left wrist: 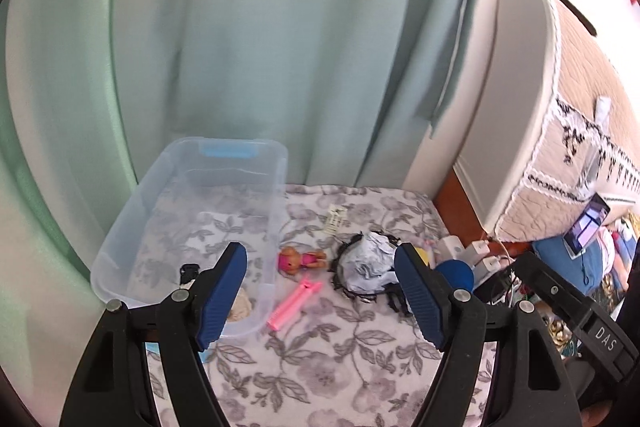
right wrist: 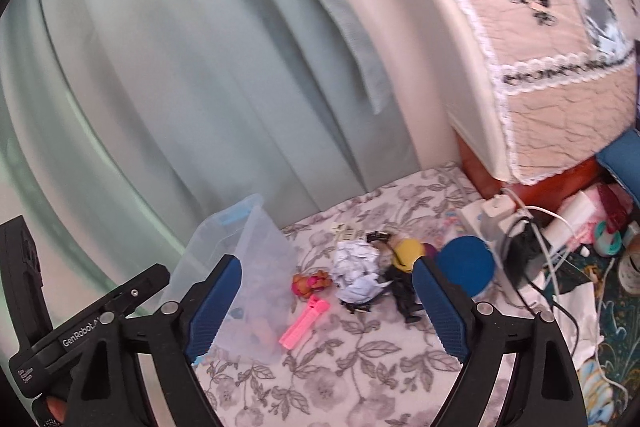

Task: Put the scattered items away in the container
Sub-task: 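Move both tools back toward the pink hair clip and blue ball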

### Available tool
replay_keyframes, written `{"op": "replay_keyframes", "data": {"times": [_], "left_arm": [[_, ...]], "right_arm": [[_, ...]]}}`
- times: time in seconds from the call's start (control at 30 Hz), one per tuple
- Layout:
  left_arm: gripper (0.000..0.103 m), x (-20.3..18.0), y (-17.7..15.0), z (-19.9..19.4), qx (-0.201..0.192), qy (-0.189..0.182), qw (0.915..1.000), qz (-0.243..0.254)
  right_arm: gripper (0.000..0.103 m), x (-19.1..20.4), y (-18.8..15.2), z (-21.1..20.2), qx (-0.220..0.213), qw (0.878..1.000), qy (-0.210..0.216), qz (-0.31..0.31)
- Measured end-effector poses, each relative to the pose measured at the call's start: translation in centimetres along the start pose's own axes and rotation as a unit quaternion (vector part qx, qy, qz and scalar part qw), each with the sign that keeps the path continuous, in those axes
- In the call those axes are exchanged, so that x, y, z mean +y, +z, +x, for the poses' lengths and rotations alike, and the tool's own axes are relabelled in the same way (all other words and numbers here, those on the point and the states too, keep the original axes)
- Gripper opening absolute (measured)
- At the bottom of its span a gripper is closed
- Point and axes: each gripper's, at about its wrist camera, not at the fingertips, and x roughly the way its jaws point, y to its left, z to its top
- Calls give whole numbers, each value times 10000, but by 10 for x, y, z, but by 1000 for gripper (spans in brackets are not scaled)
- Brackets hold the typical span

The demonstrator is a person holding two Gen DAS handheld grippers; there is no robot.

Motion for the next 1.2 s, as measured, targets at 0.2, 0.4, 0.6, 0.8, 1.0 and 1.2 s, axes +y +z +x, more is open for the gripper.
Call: {"op": "replay_keyframes", "data": {"times": [0.2, 0.4, 0.6, 0.8, 1.0, 1.2], "left_arm": [[77, -24, -12, 13, 125, -99, 9995, 272], [77, -33, -28, 36, 457, -77, 9983, 344], [77, -34, -47, 63, 760, -90, 9965, 333], [77, -27, -63, 88, 1040, 29, 9941, 315], [77, -20, -77, 115, 1311, 88, 9907, 343], [77, -19, -92, 142, 1570, 274, 9860, 495]], "right_arm": [[90, -34, -7, -3, 29, 9991, -182, 374], [90, -55, -19, 9, 172, 9976, -324, 581], [90, -66, -33, 28, 445, 9956, -412, 708], [90, -70, -42, 48, 612, 9939, -465, 794], [89, -76, -51, 71, 827, 9908, -604, 887], [89, -81, -58, 90, 1014, 9882, -678, 924]]}}
